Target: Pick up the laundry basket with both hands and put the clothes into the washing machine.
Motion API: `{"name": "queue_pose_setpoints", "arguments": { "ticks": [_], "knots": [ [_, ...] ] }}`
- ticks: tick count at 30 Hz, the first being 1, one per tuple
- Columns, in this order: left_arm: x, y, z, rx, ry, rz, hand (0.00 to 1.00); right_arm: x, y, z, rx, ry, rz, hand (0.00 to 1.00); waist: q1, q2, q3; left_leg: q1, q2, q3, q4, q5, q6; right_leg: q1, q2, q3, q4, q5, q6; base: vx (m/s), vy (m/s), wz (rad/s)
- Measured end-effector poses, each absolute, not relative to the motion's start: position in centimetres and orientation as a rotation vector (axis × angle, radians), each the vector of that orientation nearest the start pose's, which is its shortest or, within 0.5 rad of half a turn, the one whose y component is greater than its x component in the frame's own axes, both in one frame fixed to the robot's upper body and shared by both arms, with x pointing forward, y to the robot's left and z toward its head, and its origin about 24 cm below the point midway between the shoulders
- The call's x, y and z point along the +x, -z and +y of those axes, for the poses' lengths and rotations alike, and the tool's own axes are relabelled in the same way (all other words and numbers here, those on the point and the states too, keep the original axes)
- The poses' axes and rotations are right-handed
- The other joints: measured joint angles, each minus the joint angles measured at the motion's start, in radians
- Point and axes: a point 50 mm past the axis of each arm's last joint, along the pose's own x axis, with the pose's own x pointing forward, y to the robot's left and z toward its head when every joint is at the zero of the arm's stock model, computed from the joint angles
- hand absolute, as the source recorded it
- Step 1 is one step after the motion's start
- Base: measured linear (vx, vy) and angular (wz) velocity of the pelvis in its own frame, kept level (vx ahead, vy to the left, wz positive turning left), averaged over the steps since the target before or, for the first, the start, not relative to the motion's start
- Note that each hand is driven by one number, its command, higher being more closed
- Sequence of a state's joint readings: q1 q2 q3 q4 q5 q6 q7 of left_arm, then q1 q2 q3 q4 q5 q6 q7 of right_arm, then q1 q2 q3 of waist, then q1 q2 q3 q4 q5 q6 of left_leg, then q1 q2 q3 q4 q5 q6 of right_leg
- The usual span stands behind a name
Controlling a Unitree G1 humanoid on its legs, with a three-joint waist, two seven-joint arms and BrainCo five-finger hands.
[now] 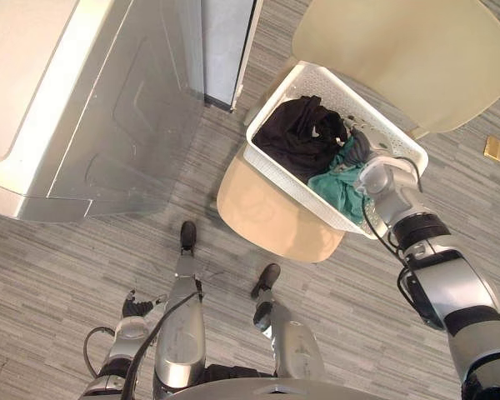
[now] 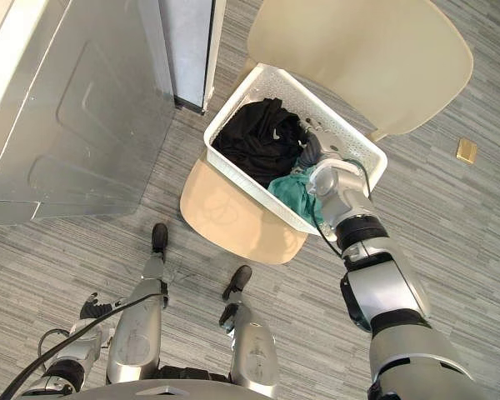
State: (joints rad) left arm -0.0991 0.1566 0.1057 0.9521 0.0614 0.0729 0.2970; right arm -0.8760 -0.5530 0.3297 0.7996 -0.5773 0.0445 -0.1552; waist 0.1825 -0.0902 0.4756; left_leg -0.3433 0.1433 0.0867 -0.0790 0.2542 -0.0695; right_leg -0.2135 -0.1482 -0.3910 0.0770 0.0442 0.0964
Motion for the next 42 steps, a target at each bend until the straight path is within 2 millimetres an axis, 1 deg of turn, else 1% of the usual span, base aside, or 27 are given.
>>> {"name": "queue_pose_setpoints", "arguments": {
  "ticks": [6,11,16,17,18,23,26,28,32,34,36,42],
  "knots": [
    [18.1,12.0,23.1,0.299,-0.396,0.886,0.00,39.3,-16.0,-22.0,-1.299,0.146,-0.110,0.00,0.011,0.000,0.000,-0.038,-0.001,-0.018,0.000,0.006,0.000,-0.030,-0.001,-0.015,0.012,-0.007,-0.001,0.00,-0.014,0.07],
    [18.8,11.5,22.9,0.301,-0.388,0.845,0.00,39.3,-15.8,-21.8,-1.311,0.135,-0.105,0.00,0.015,0.000,0.000,-0.052,-0.003,-0.036,0.000,0.010,-0.001,-0.033,-0.001,-0.034,0.012,-0.011,0.000,0.02,-0.016,0.08],
    [19.8,11.0,22.7,0.317,-0.380,0.812,0.00,39.4,-15.5,-22.2,-1.312,0.142,-0.078,0.00,0.017,0.000,0.000,-0.080,-0.007,-0.062,0.000,0.013,-0.002,-0.043,-0.001,-0.060,0.013,-0.017,0.000,0.01,-0.014,0.13],
    [19.8,10.9,22.7,0.321,-0.377,0.810,0.00,39.5,-15.5,-22.5,-1.313,0.147,-0.063,0.00,0.023,0.000,0.000,-0.088,-0.007,-0.064,0.000,0.013,-0.002,-0.050,-0.001,-0.063,0.013,-0.017,0.000,0.01,-0.010,0.03],
    [19.8,11.0,22.7,0.319,-0.377,0.811,0.00,39.7,-15.7,-22.6,-1.310,0.157,-0.057,0.00,0.029,0.001,0.000,-0.100,-0.008,-0.065,0.000,0.015,-0.002,-0.061,-0.001,-0.063,0.014,-0.017,0.000,0.00,0.000,0.00],
    [19.8,11.0,22.6,0.302,-0.384,0.814,0.00,39.9,-16.2,-23.0,-1.295,0.189,-0.042,0.00,0.037,0.001,0.000,-0.124,-0.013,-0.078,0.000,0.016,-0.001,-0.076,-0.003,-0.076,0.013,-0.021,0.002,0.02,-0.004,0.06],
    [19.8,11.0,22.6,0.300,-0.385,0.809,0.00,40.2,-17.4,-23.2,-1.274,0.226,-0.061,0.00,0.038,0.001,0.001,-0.155,-0.013,-0.082,0.001,0.017,-0.001,-0.107,-0.003,-0.079,0.016,-0.021,0.002,0.01,-0.001,0.00],
    [19.8,11.0,22.6,0.298,-0.386,0.809,0.00,40.4,-18.1,-23.2,-1.249,0.249,-0.075,0.00,0.046,0.002,0.001,-0.189,-0.013,-0.084,0.001,0.018,0.000,-0.139,-0.003,-0.082,0.017,-0.021,0.002,0.03,0.000,-0.03],
    [19.9,10.9,22.4,0.287,-0.387,0.803,0.00,40.5,-18.3,-23.4,-1.249,0.257,-0.068,0.00,0.059,0.005,0.003,-0.219,-0.015,-0.086,0.018,0.017,0.000,-0.160,-0.005,-0.085,0.017,-0.021,0.002,0.05,-0.005,0.00],
    [20.3,10.6,22.1,0.272,-0.388,0.782,0.00,40.6,-18.7,-23.4,-1.249,0.266,-0.071,0.00,0.064,0.007,0.004,-0.243,-0.014,-0.087,0.040,0.010,0.001,-0.173,-0.003,-0.085,0.016,-0.021,0.002,0.03,0.005,-0.03],
    [21.1,10.0,21.7,0.250,-0.386,0.740,0.00,40.7,-19.3,-23.3,-1.248,0.272,-0.086,0.00,0.067,0.022,0.013,-0.254,-0.009,-0.088,0.044,0.008,0.000,-0.182,0.000,-0.083,0.016,-0.021,0.002,0.00,0.011,-0.05],
    [22.6,8.7,21.0,0.222,-0.377,0.655,0.00,40.6,-19.0,-23.4,-1.253,0.277,-0.084,0.00,0.076,0.031,0.018,-0.289,-0.002,-0.084,0.058,0.004,0.001,-0.217,0.006,-0.070,0.019,-0.018,0.000,0.00,0.025,-0.07]
  ]
}}
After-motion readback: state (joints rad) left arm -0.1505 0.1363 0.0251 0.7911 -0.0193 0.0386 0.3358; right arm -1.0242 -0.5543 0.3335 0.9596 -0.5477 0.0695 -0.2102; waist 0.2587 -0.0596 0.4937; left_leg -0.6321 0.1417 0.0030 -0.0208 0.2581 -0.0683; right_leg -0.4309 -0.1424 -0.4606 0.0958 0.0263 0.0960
